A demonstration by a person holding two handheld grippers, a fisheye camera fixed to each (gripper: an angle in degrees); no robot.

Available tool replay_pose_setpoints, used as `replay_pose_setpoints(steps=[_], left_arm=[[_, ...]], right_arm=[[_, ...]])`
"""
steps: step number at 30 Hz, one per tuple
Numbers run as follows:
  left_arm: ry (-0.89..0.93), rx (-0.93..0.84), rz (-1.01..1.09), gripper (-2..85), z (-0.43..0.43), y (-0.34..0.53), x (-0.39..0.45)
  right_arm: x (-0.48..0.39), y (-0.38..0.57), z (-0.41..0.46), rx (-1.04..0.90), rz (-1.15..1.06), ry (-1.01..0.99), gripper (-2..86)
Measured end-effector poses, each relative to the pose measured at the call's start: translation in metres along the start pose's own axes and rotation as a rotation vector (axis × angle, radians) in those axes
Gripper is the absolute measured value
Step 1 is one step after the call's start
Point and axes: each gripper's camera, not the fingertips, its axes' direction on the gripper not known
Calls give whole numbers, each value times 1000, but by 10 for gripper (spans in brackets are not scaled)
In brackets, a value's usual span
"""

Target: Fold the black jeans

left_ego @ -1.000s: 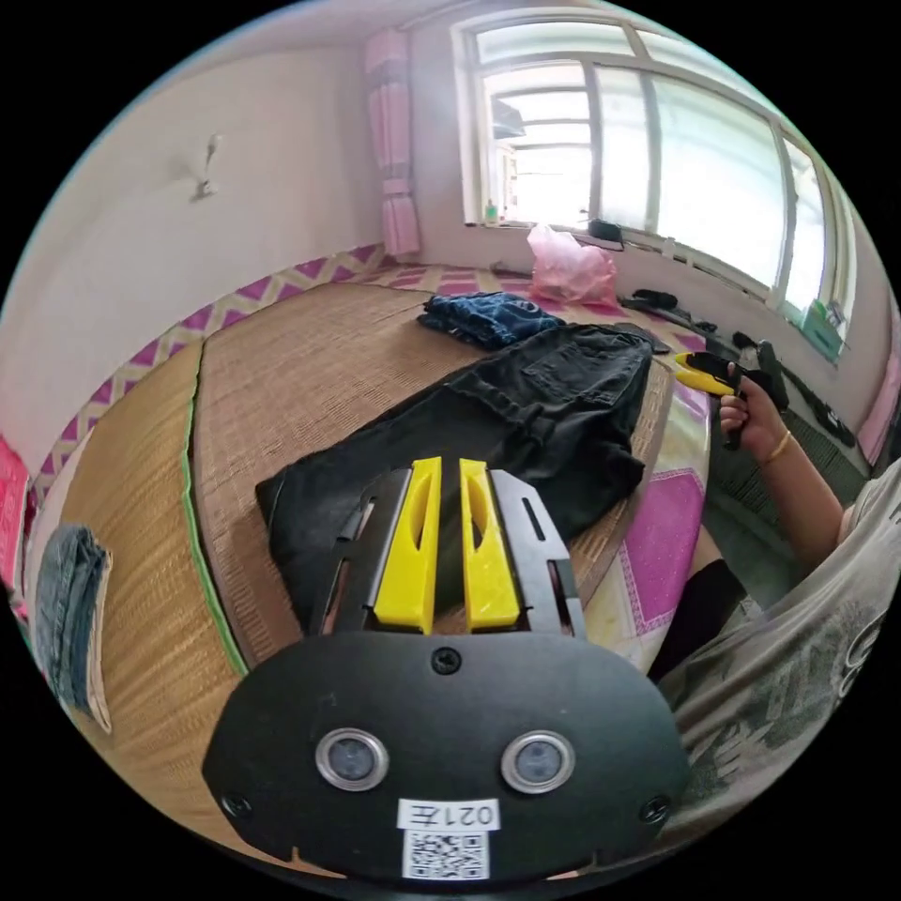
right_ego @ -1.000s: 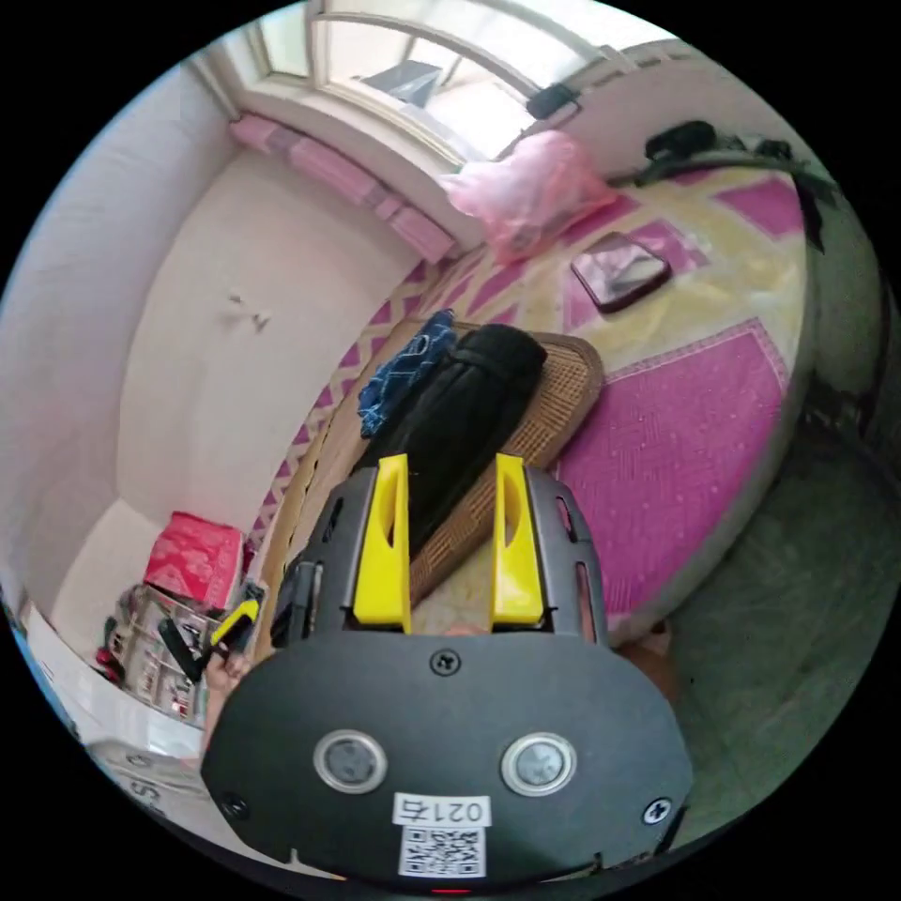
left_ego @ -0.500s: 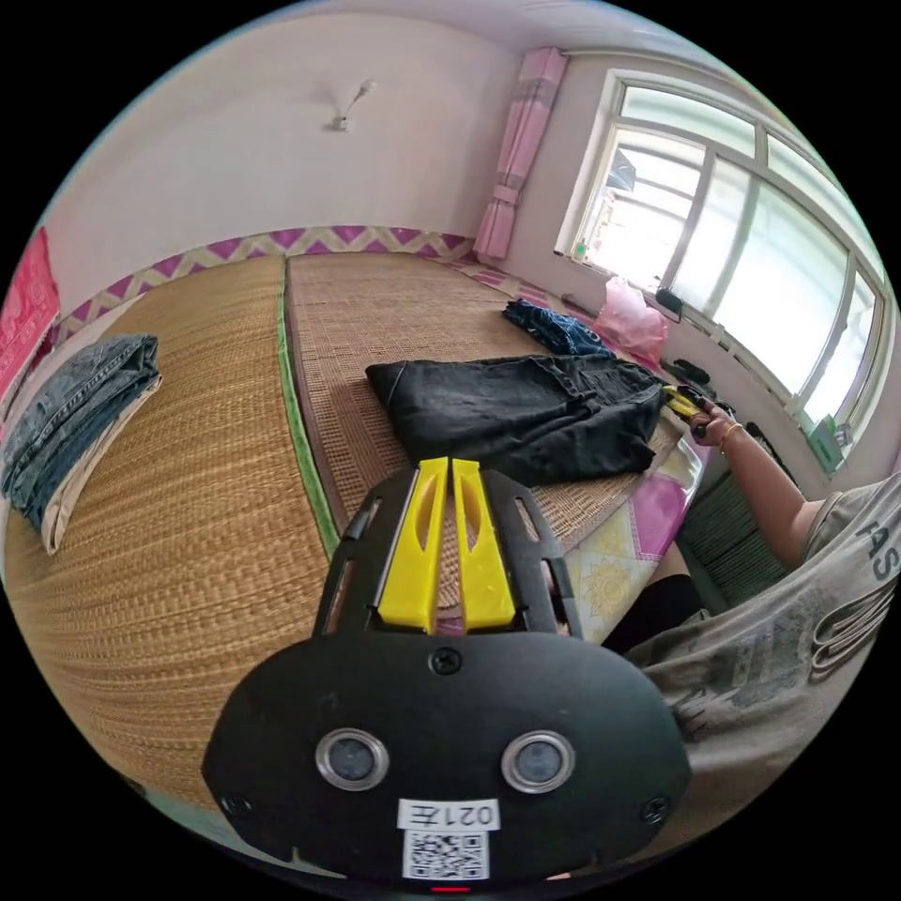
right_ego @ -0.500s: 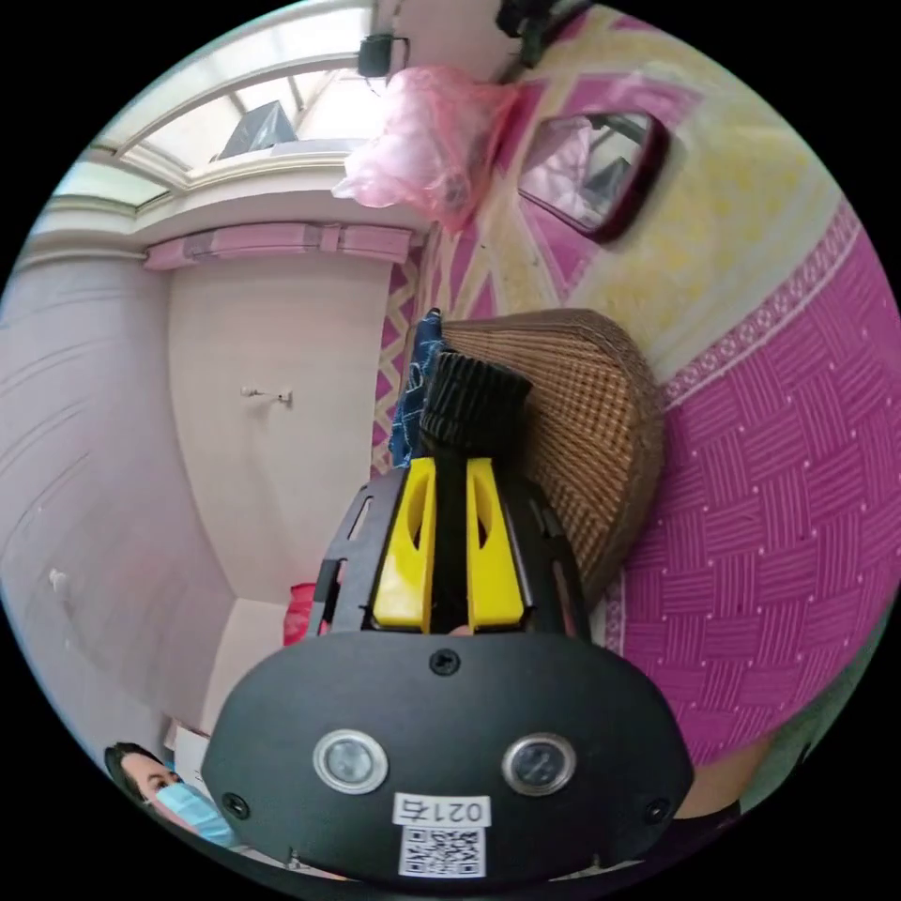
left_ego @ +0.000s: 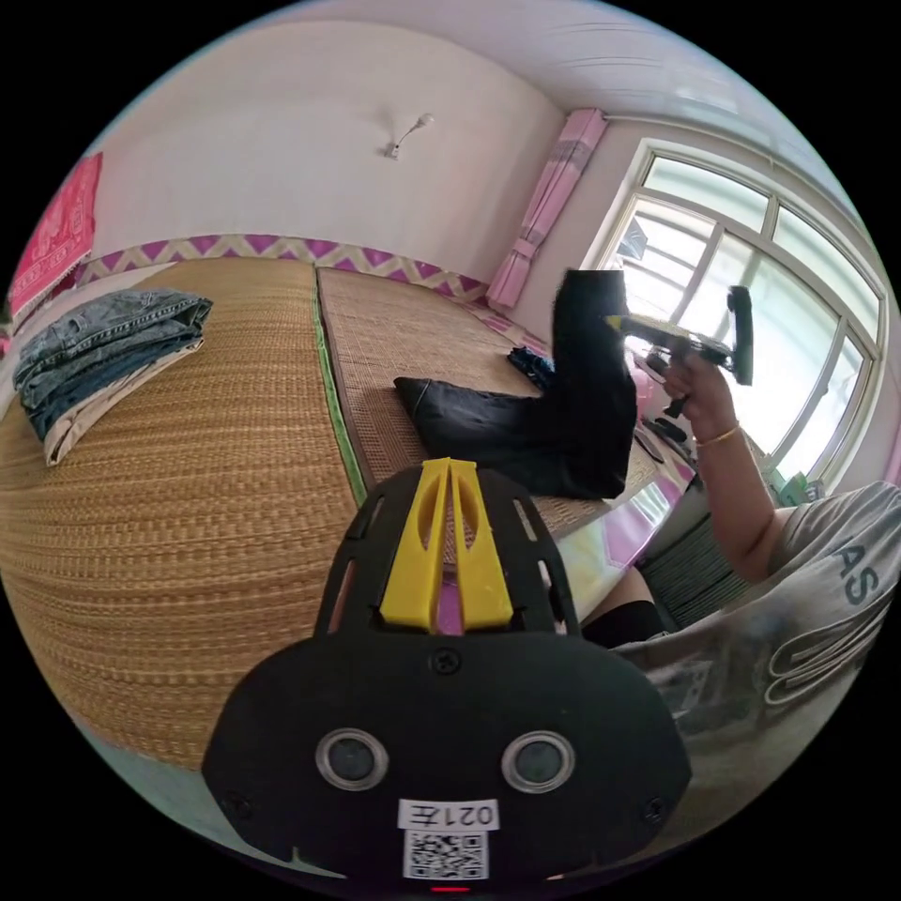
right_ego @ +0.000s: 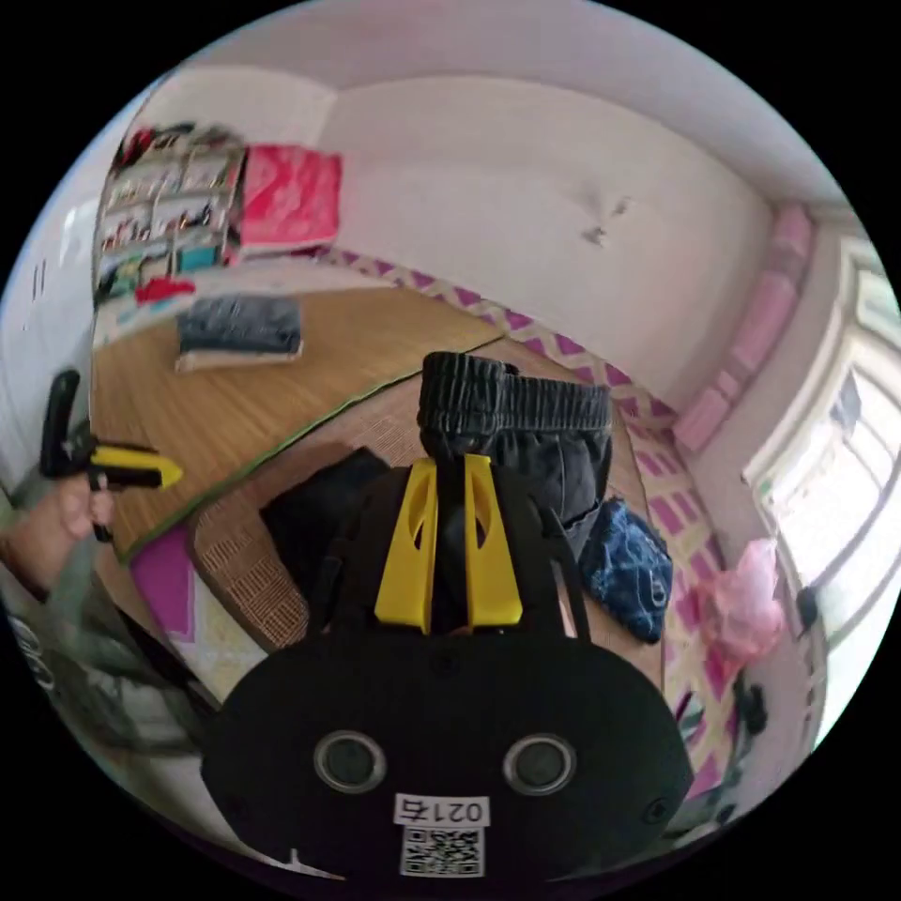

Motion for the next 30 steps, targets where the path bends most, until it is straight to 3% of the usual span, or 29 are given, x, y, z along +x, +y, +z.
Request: replay_pose_setpoints(steps=[2, 5, 8, 12, 17, 22, 25, 28, 30], left_arm=[[-5, -13, -8, -9, 5, 10, -5], [14, -55, -22, -9, 16, 27, -16], [2, -82, -17, -9, 21, 39, -24], [13, -54, -13, -10, 31, 42, -31], [97, -28, 2, -10, 77, 23, -24], [167, 24, 144, -10, 130, -20, 15], [170, -12, 226, -10, 178, -51, 37], [97, -107, 224, -9, 250, -71, 36], [9, -272, 174, -9, 307, -65, 18]], right_arm=[[-129, -18, 69, -107, -222, 9, 49], [-253, 6, 160, -287, -445, 26, 48], [-310, 15, 161, -221, -503, 171, 47], [-350, 16, 144, -166, -514, 201, 48], [-416, 76, 187, -163, -642, 289, 55], [-341, 90, 115, -125, -272, -21, 52], [-263, 131, 93, -126, -40, 160, 41], [-210, 194, 130, -288, 53, 280, 3], [-200, 245, 178, -488, 38, 92, -4]])
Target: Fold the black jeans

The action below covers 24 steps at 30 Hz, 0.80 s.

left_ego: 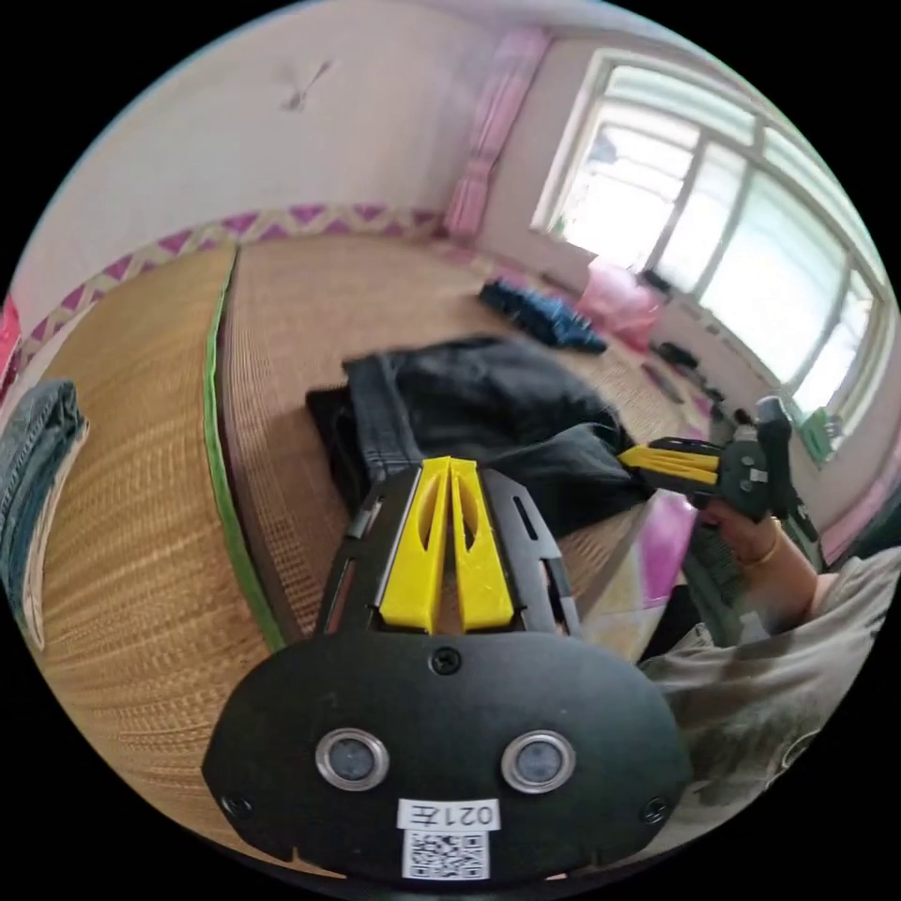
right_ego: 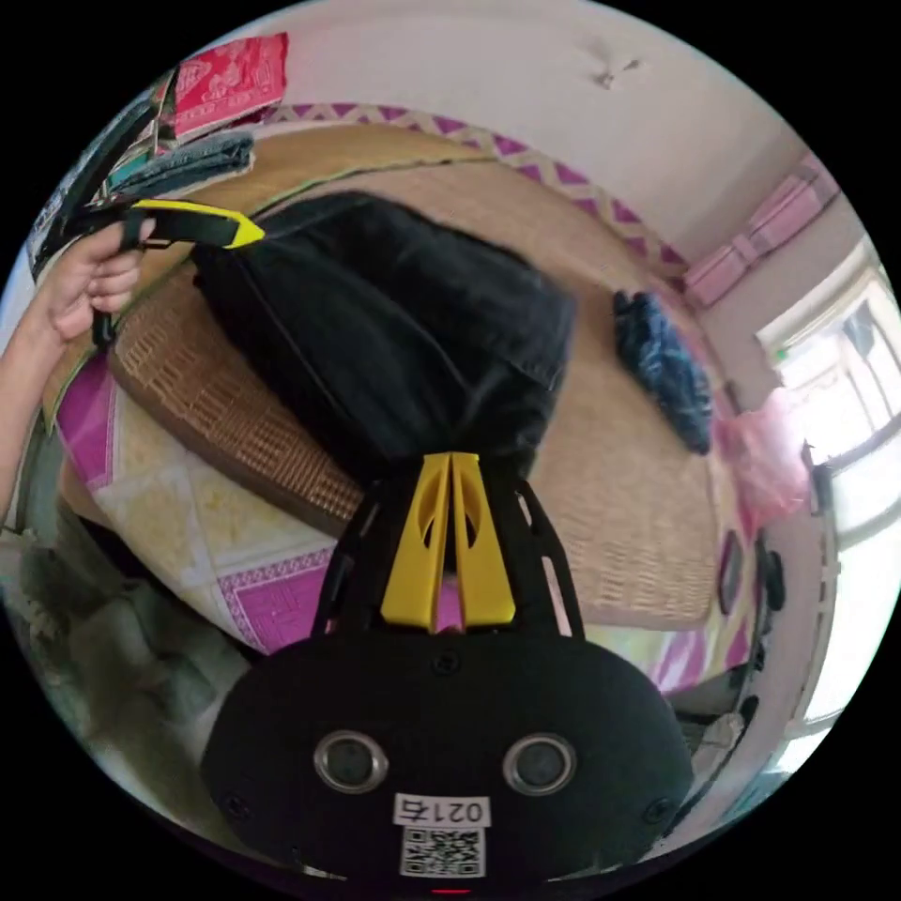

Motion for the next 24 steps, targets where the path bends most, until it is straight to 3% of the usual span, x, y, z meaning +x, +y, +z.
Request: replay_pose_setpoints(steps=[1, 3, 7, 12, 14, 18, 20, 24], left_arm=[[1, -66, -2, -9, 33, 7, -12], [71, 12, -47, -9, 41, 16, -30], [54, 10, -56, -7, 64, 7, -36], [117, 180, -183, 24, 49, 1, -80], [147, 129, -224, 67, 65, -12, -106], [285, -57, -353, 152, 133, -34, -171], [418, -105, -396, 156, 163, -34, -192], [558, -135, -506, 113, 219, -37, -227]], right_arm=[[2, 24, 28, 19, 12, -47, -6], [4, 55, 42, 75, 3, -40, -7], [33, 86, 79, 2, 4, -130, -7], [132, 132, 96, 217, 234, -215, 29], [194, 143, 155, 183, 335, -368, 85], [277, 176, 277, 105, 531, -752, 116], [304, 205, 354, 53, 621, -991, 130], [316, 237, 432, 7, 657, -1125, 112]])
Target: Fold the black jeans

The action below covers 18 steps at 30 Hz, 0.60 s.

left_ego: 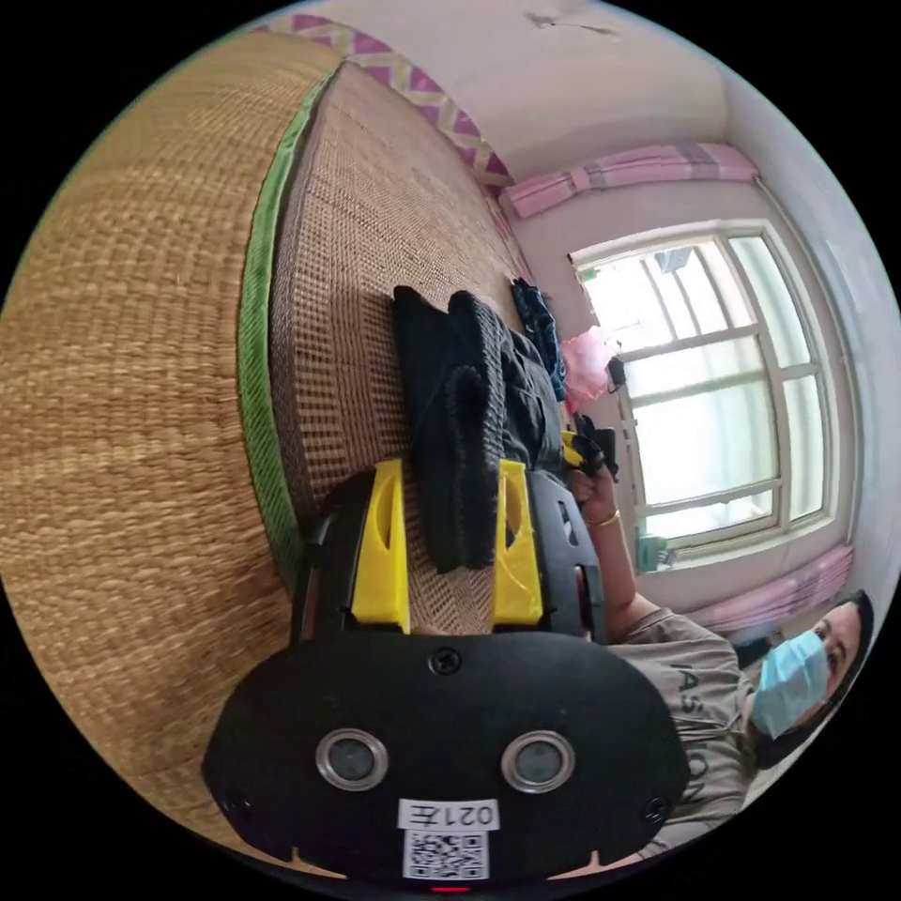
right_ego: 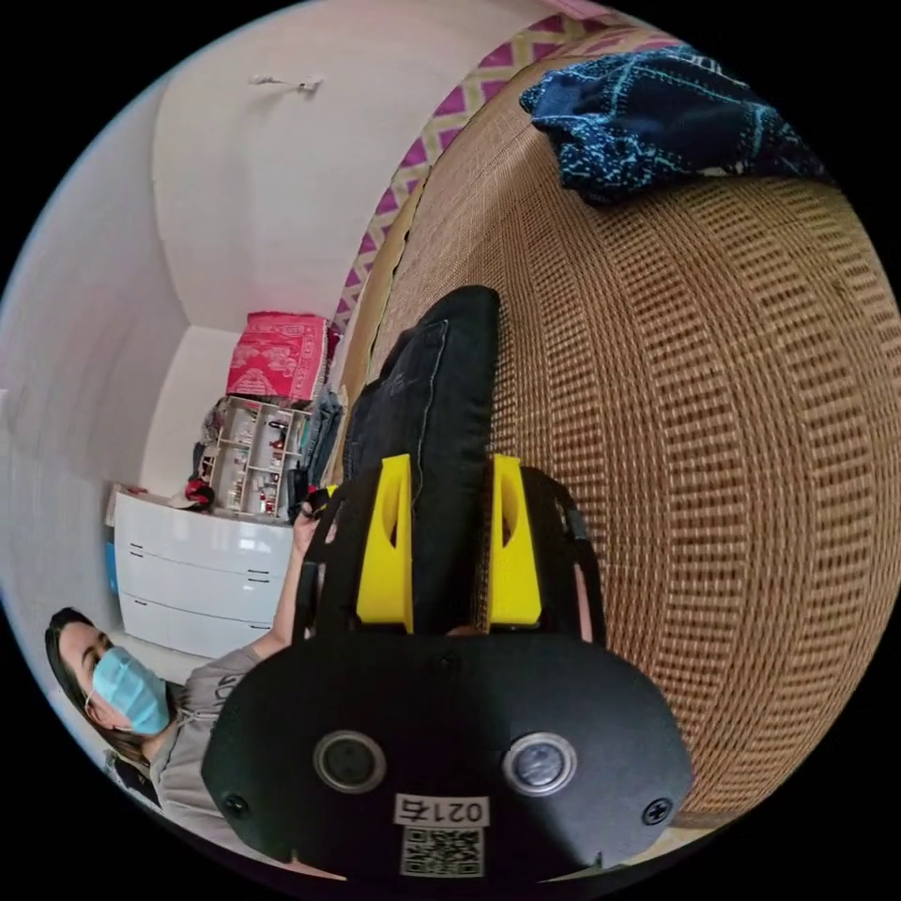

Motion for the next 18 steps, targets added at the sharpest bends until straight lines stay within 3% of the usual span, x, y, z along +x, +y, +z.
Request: replay_pose_setpoints(steps=[5, 11, 18], left_arm=[[32, -37, -44, 67, 38, -30, -23], [132, 48, -122, 62, 59, -36, -54], [65, 65, -102, 58, 74, -52, -37]], right_arm=[[76, 3, 20, -12, -1, -7, 56], [165, 23, 16, 50, 108, -195, 46], [186, 23, 12, 75, 96, -195, 38]])
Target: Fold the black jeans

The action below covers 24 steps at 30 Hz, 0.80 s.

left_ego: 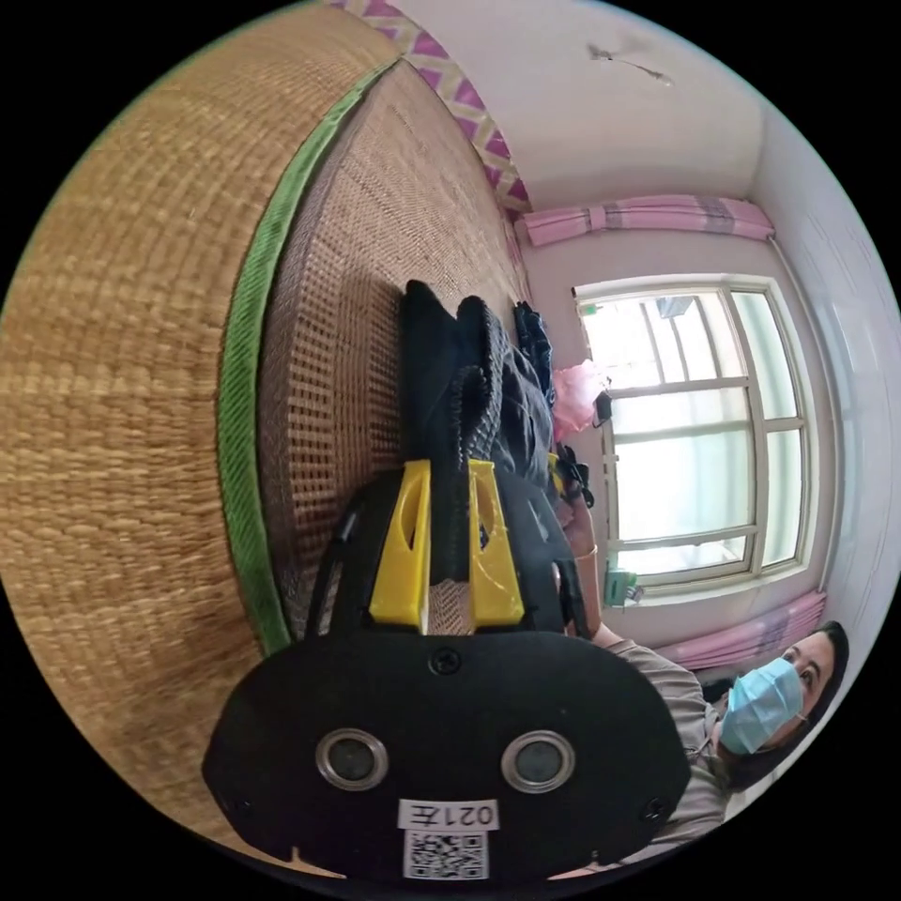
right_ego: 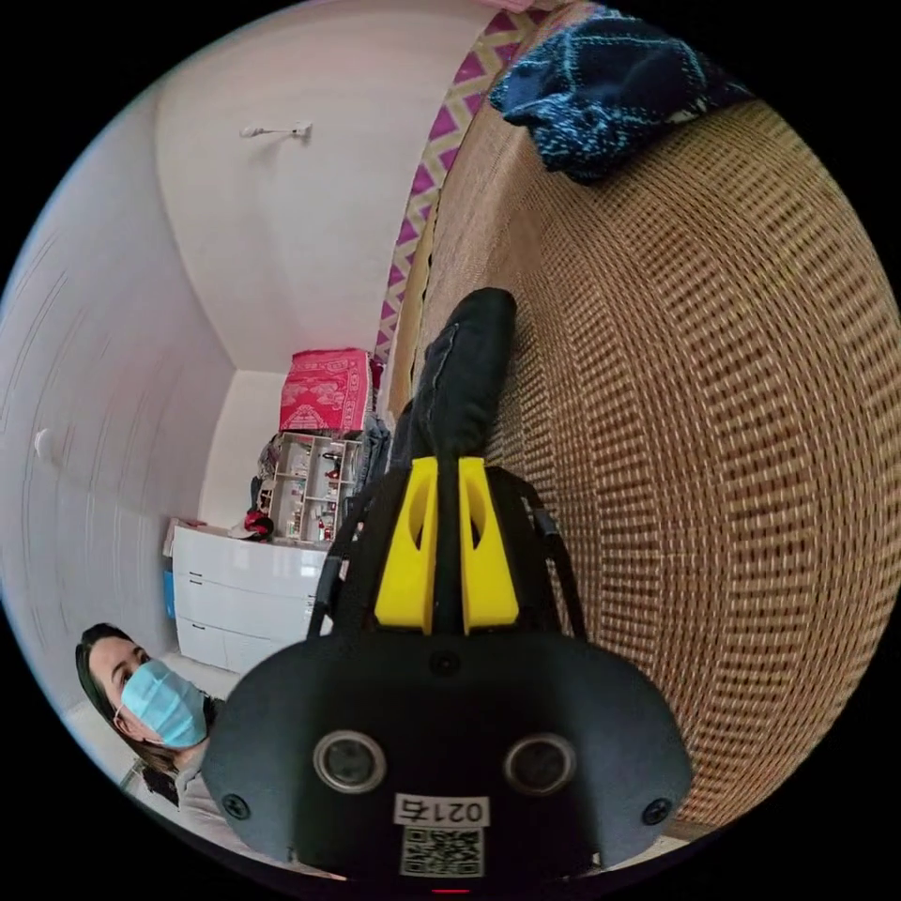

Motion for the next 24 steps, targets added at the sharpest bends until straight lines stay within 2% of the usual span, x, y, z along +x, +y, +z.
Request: replay_pose_setpoints(steps=[6, 12, 16, 18, 20, 24], left_arm=[[-18, -93, 200, 52, 39, -67, 116], [1, -131, 378, 54, 153, -194, 264], [10, -140, 427, 64, 251, -281, 333], [-57, -153, 406, 59, 283, -300, 335], [-110, -143, 373, 43, 298, -303, 318], [-89, -122, 408, -1, 281, -256, 259]], right_arm=[[-46, -44, -46, -13, -144, 55, 30], [-118, -126, -175, 234, -243, 166, 33], [-164, -192, -235, 423, -291, 339, 67], [-165, -225, -241, 469, -208, 479, 118], [-160, -263, -228, 402, -104, 649, 120], [-204, -270, -181, 395, -257, 729, 85]])
